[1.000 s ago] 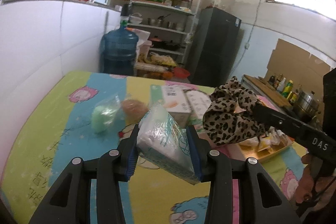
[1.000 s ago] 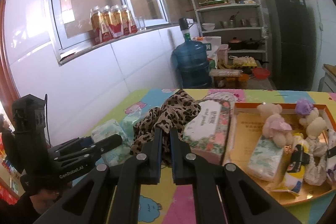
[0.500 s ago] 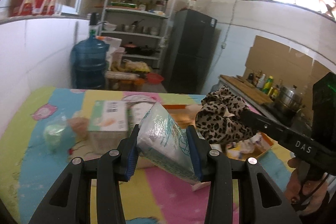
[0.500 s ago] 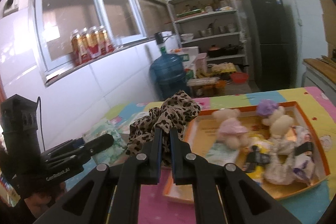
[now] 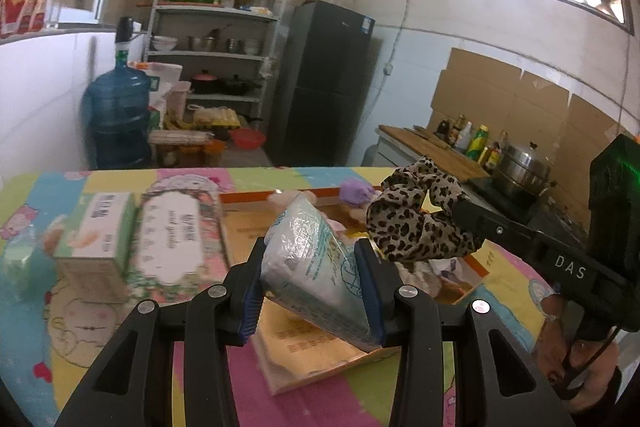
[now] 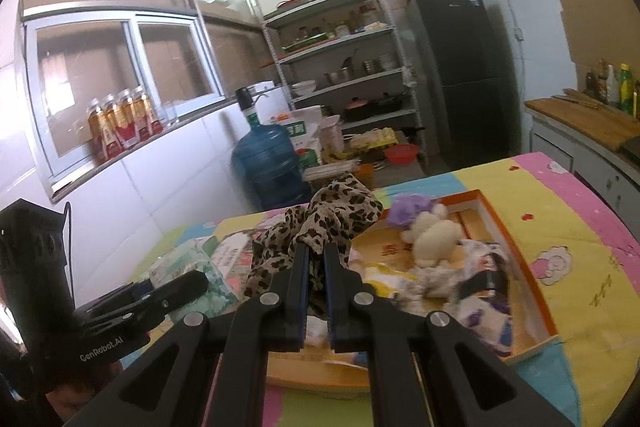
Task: Organize soft objects
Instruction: 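Carry the wipes pack and scrunchie into the orange box and open both tools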
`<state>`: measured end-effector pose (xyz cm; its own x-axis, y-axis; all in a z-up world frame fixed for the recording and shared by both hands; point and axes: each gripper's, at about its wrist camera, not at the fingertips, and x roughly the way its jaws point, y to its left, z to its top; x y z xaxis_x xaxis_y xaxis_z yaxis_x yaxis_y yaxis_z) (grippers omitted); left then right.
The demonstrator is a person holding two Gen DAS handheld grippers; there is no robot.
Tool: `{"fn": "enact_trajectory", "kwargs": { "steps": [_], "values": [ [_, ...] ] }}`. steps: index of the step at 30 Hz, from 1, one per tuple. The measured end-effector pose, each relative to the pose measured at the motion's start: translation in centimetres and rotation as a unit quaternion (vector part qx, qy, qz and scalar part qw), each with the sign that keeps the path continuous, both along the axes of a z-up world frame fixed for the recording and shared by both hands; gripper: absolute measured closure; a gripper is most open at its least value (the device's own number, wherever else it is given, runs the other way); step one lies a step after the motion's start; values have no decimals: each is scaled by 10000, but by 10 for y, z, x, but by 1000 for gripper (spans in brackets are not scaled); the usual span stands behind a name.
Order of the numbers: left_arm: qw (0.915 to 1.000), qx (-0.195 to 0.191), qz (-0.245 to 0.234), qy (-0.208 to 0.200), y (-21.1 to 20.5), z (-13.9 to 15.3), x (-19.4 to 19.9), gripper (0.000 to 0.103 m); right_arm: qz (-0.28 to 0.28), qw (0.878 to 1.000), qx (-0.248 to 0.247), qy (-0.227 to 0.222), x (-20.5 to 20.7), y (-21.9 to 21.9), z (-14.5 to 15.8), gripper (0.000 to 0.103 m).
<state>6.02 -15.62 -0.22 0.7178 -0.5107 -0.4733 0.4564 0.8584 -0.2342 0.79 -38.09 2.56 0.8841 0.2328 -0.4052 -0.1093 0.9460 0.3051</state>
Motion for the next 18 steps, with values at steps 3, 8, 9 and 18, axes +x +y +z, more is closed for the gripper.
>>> {"fn": "enact_trajectory", "kwargs": {
  "steps": [3,8,9,18],
  "values": [
    [10000,24,-72,43,-12,-5,3,59,-66,10000,37,35,-1,-12,-5,96],
    [9997,84,-161,156,-30,-14,8,59,-165,9997,119,119,0,-28,-13,96],
    [9996,97,-176,180,-30,-16,10,59,-181,9997,133,133,1,-30,-14,96],
    [9991,217,-213,310,-50,-31,22,59,-276,9989,262,290,3,-53,-30,96]
  ]
}}
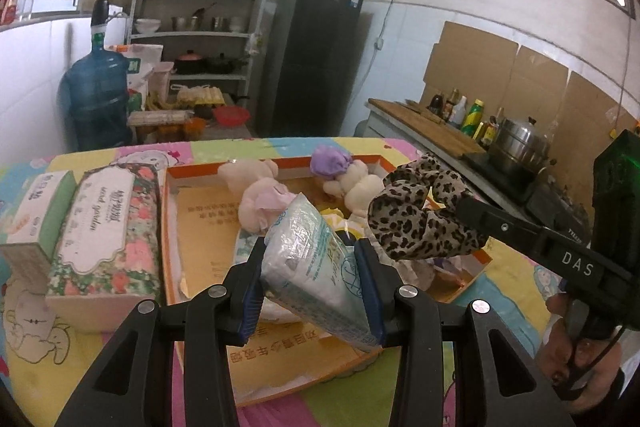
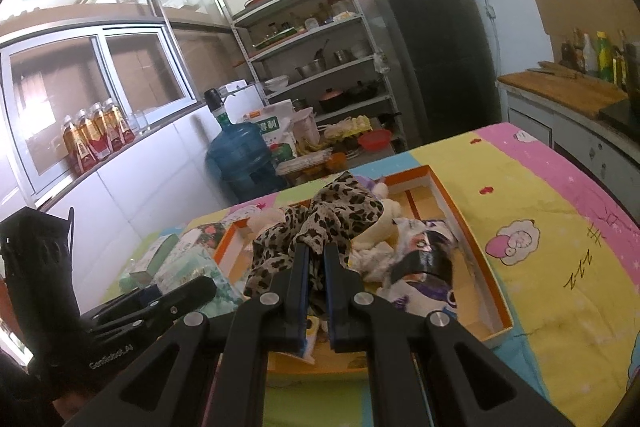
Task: Organize soft objects
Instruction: 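Carry the wipes pack and scrunchie into the orange box and open both tools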
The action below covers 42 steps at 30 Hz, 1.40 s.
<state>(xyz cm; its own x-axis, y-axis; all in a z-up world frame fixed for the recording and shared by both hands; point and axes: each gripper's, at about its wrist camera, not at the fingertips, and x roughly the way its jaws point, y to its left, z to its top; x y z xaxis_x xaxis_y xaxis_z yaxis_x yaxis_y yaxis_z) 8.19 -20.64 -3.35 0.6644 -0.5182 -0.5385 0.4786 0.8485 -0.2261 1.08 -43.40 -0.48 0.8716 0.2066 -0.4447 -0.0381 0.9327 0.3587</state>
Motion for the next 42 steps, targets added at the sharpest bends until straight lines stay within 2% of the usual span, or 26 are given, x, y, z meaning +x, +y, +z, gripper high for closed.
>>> {"fn": "enact_trajectory", "kwargs": {
  "steps": [15,20,22,24,28,30,32,34,35,42],
  "values": [
    [9999,92,-39,113,-23,-15,18,59,-48,9993,141,329,13,-17,-26,96],
    [9998,-72,34,199,-18,-20,24,51,-20,9987,172,482,20,-17,-36,95],
    [9995,-125,90,269,-16,-22,27,44,-2,9985,187,515,21,-18,-39,95],
    [9991,-172,113,374,-14,-24,30,40,5,9983,189,544,22,-18,-41,94],
    [9990,-152,152,394,-13,-24,31,39,-1,9983,212,536,26,-17,-40,93],
    [9993,-57,157,336,-15,-24,29,39,-6,9984,197,528,27,-16,-40,89],
    [9995,24,149,265,-17,-22,25,39,-24,9985,164,520,28,-15,-39,80],
    [9997,42,129,211,-16,-20,23,39,-44,9986,149,498,27,-14,-39,62],
    [9998,33,129,174,-16,-19,21,39,-54,9987,140,482,26,-14,-38,59],
    [9998,-6,202,-25,-5,-7,12,39,-119,9991,108,388,22,-13,-29,58]
  ]
}}
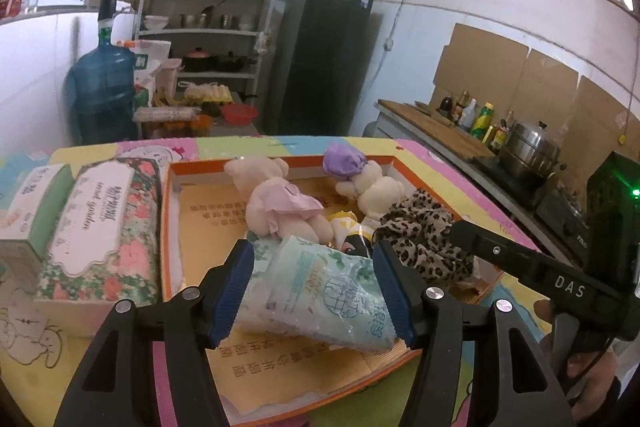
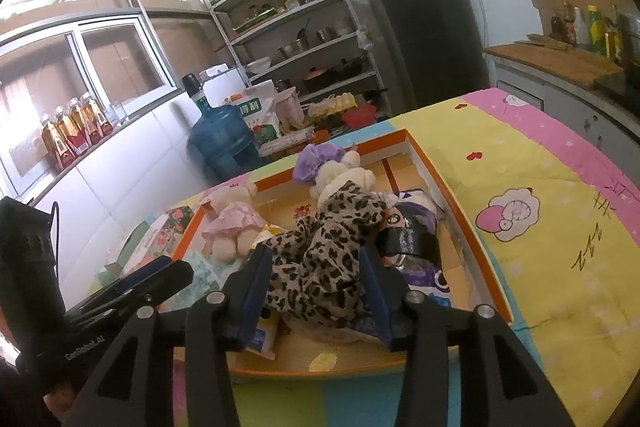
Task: Organize soft objects
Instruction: 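Carry the wipes pack and scrunchie into the orange box and open both tools, then move both tools back toward the bagged green item and bread roll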
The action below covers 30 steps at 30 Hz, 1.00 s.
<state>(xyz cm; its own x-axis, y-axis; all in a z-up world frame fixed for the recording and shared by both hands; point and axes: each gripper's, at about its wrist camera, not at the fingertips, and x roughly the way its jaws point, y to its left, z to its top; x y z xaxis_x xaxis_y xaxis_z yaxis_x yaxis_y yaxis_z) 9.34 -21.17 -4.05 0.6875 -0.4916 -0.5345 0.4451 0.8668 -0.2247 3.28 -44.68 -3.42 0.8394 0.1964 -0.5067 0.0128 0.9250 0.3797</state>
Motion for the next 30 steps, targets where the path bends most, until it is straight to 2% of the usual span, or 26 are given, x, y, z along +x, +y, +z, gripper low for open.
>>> {"fn": "enact_trajectory", "kwargs": {
  "steps": [18,25,30],
  "values": [
    [9983,42,553,-191,46,18,-21,39,139,9995,-172,-227,-12,31,24,58],
    [9960,97,848,-255,69,23,-29,39,329,9986,-303,-289,-14,56,34,58],
    [9945,3,1006,-277,93,27,-35,39,471,9976,-385,-328,-16,75,39,58]
  ]
}}
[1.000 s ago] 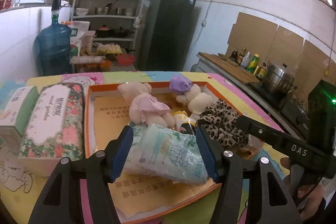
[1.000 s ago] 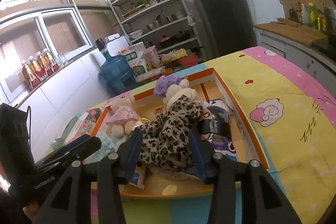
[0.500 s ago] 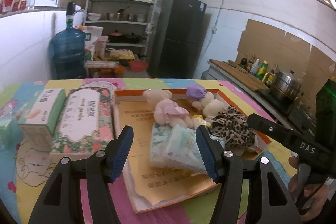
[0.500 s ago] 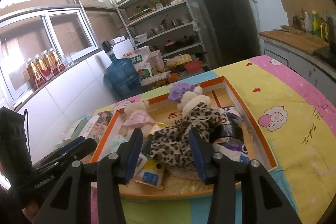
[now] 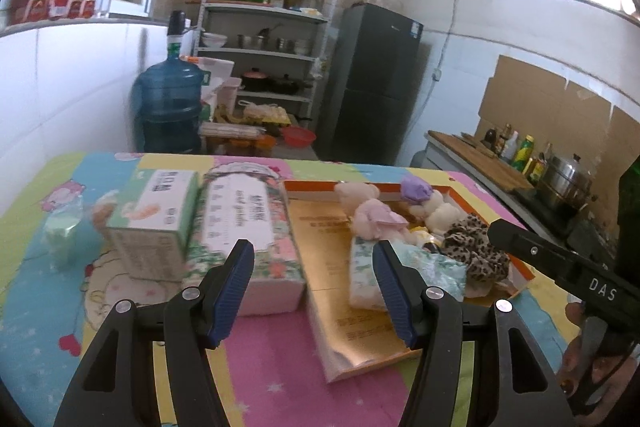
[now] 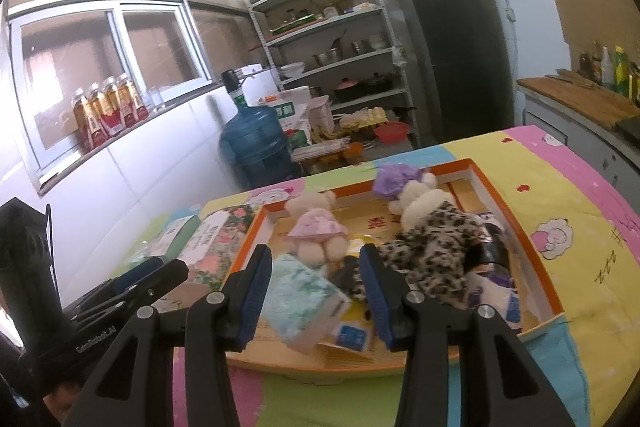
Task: Organize soft objects
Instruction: 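Move both tools back toward the bagged green item and bread roll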
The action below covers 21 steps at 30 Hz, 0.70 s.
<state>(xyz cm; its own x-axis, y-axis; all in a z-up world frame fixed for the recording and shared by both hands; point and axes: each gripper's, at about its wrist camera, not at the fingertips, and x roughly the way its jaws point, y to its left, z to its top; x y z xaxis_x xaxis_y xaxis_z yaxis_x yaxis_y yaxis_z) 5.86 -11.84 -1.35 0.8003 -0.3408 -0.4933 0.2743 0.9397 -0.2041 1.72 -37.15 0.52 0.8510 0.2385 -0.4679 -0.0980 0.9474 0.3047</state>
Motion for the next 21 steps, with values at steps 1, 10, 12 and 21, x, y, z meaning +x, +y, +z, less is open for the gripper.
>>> {"fn": "enact_trajectory", "kwargs": {
  "steps": [1,10,12,21],
  "values": [
    [10000,-11,35,-8,5,1,-1,39,25,10000,-15,-2,0,4,1,58],
    [9995,-148,291,-38,46,1,-9,39,352,9991,-224,-11,2,48,7,58],
    [9992,-176,358,-37,57,1,-11,39,438,9987,-273,-8,2,60,8,58],
    [9973,-239,690,-33,104,-2,-15,39,864,9950,-496,-3,5,114,10,58]
  ]
}}
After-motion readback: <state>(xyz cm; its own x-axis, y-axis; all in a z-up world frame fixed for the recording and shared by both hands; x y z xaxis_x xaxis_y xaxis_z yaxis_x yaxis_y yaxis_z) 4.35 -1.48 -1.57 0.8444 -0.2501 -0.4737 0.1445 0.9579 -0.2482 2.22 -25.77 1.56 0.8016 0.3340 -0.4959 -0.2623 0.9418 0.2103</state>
